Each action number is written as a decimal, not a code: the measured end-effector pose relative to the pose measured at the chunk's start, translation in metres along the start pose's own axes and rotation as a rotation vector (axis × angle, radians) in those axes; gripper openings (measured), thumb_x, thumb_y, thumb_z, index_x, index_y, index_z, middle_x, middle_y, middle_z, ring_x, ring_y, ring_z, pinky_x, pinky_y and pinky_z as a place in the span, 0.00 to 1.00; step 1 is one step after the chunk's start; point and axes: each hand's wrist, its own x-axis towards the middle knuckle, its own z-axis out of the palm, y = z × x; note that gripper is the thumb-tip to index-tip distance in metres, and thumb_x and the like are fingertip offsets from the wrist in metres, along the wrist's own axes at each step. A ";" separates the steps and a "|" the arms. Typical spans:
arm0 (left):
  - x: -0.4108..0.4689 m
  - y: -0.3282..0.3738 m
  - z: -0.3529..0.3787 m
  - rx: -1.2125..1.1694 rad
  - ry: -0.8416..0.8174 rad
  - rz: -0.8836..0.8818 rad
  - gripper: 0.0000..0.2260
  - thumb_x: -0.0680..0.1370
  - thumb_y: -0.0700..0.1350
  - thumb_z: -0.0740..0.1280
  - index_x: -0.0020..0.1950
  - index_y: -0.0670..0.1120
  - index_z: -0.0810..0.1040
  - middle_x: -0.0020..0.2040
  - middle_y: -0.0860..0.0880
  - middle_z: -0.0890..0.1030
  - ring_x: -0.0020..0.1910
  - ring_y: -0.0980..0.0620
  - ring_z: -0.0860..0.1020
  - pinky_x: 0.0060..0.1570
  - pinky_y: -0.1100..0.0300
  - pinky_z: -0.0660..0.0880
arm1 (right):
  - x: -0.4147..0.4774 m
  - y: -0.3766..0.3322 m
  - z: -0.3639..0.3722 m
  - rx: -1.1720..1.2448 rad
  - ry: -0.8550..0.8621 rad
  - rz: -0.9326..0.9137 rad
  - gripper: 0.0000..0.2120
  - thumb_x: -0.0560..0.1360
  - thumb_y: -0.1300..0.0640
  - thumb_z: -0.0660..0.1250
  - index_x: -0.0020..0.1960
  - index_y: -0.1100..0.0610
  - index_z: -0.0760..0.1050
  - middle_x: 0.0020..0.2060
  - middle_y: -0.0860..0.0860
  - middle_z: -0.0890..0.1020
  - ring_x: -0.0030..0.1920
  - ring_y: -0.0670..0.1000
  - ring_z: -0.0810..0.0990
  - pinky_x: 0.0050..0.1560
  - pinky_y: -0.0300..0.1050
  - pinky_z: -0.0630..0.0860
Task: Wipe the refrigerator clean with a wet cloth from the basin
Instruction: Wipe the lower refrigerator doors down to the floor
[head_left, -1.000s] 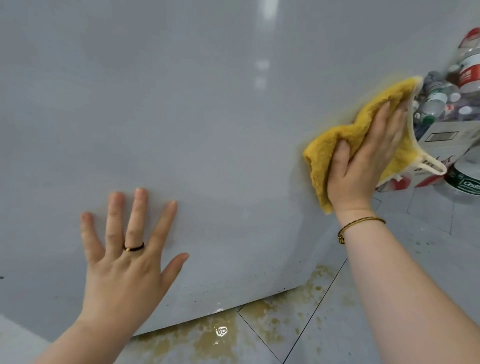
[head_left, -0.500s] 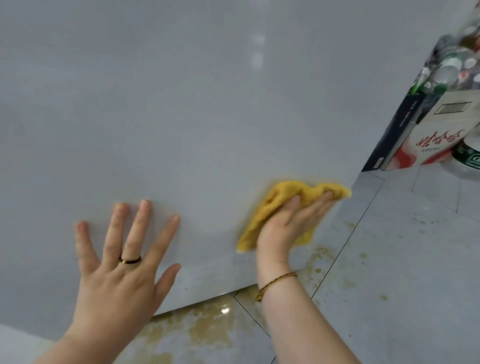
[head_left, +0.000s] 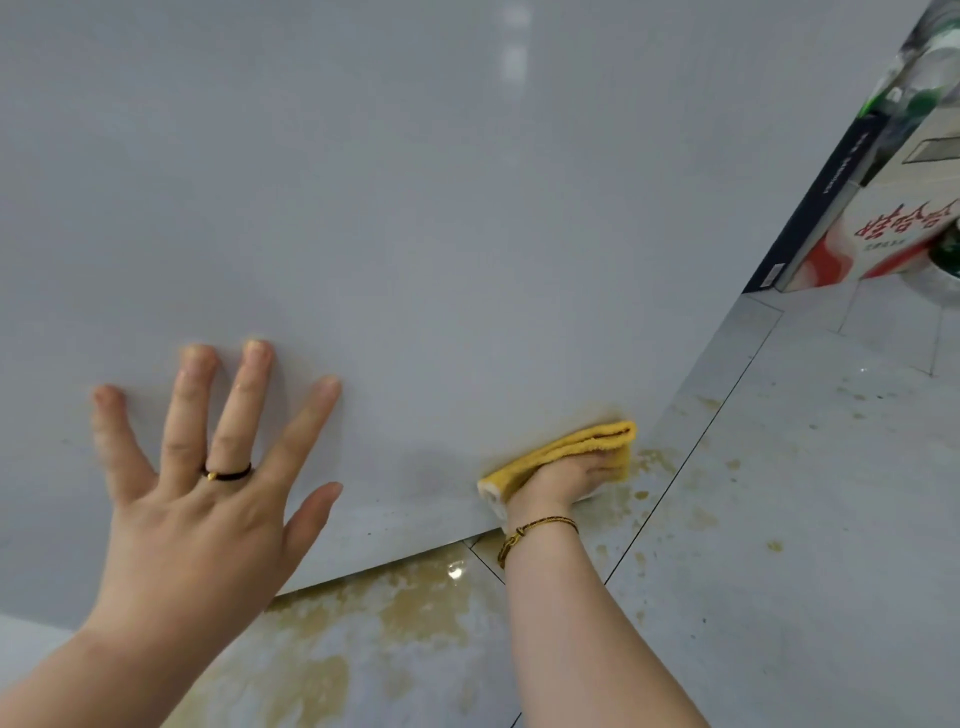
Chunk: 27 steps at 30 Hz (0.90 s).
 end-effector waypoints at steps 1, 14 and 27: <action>0.000 0.000 0.001 -0.014 0.002 -0.006 0.29 0.76 0.57 0.55 0.75 0.54 0.49 0.76 0.51 0.41 0.75 0.47 0.40 0.52 0.26 0.66 | -0.010 0.006 0.001 -0.004 -0.019 0.071 0.47 0.62 0.26 0.44 0.76 0.49 0.46 0.75 0.49 0.55 0.74 0.53 0.58 0.73 0.56 0.54; -0.001 -0.005 0.004 -0.057 -0.056 0.004 0.26 0.78 0.58 0.51 0.75 0.57 0.47 0.76 0.53 0.40 0.74 0.49 0.38 0.53 0.25 0.64 | 0.057 -0.005 -0.019 -0.079 -0.017 0.161 0.26 0.81 0.46 0.38 0.76 0.55 0.40 0.76 0.52 0.45 0.75 0.53 0.47 0.75 0.52 0.45; -0.004 -0.008 -0.002 -0.070 0.012 0.039 0.28 0.77 0.54 0.54 0.75 0.55 0.49 0.76 0.53 0.41 0.75 0.50 0.40 0.54 0.26 0.64 | -0.050 0.000 -0.007 -0.007 -0.122 0.308 0.27 0.79 0.40 0.46 0.75 0.50 0.52 0.73 0.52 0.60 0.70 0.56 0.64 0.70 0.54 0.60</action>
